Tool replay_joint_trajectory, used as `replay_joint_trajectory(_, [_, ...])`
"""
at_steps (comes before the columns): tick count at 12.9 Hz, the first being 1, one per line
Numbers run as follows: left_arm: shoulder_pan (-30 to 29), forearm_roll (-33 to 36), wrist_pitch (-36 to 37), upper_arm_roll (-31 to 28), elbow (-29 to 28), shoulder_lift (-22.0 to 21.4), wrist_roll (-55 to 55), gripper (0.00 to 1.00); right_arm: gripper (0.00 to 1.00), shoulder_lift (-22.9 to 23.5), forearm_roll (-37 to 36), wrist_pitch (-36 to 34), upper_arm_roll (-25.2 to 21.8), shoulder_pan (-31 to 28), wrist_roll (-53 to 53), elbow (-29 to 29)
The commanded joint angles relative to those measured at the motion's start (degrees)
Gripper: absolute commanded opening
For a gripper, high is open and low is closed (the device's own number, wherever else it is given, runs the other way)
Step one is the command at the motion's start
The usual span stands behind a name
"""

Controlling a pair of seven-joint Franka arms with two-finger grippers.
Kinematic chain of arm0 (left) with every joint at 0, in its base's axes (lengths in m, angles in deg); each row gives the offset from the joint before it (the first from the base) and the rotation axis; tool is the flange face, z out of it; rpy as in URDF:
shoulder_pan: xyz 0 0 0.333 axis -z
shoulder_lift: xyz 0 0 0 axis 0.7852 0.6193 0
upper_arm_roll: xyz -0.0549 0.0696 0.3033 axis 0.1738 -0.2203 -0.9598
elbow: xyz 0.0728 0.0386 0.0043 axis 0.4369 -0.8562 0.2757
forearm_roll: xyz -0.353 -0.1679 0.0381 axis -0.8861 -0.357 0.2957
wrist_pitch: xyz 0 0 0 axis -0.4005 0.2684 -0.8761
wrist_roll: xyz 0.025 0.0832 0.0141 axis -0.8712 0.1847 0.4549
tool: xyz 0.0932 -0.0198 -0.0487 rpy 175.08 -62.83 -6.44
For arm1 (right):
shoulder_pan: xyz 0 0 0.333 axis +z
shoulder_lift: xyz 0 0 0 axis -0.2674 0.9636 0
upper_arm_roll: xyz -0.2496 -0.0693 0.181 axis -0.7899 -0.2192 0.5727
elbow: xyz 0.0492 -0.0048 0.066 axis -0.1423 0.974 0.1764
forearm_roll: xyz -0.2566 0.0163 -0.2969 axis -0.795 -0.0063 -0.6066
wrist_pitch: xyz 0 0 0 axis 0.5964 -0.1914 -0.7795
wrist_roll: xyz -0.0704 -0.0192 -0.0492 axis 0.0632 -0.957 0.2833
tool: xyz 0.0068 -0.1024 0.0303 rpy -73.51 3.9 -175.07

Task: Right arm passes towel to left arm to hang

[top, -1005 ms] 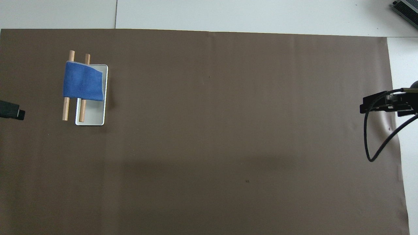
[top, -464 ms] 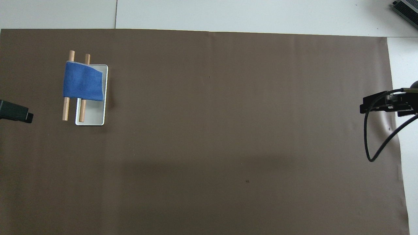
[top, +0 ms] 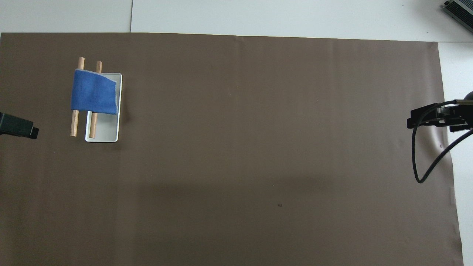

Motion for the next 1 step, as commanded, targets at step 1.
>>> replay_joint_trajectory(1, [-0.8,0.3,1.3,0.7,1.1,0.1,-0.1,1.00,1.00,-1.4,-0.4,1.0,-0.1,-0.2,-1.1,1.8])
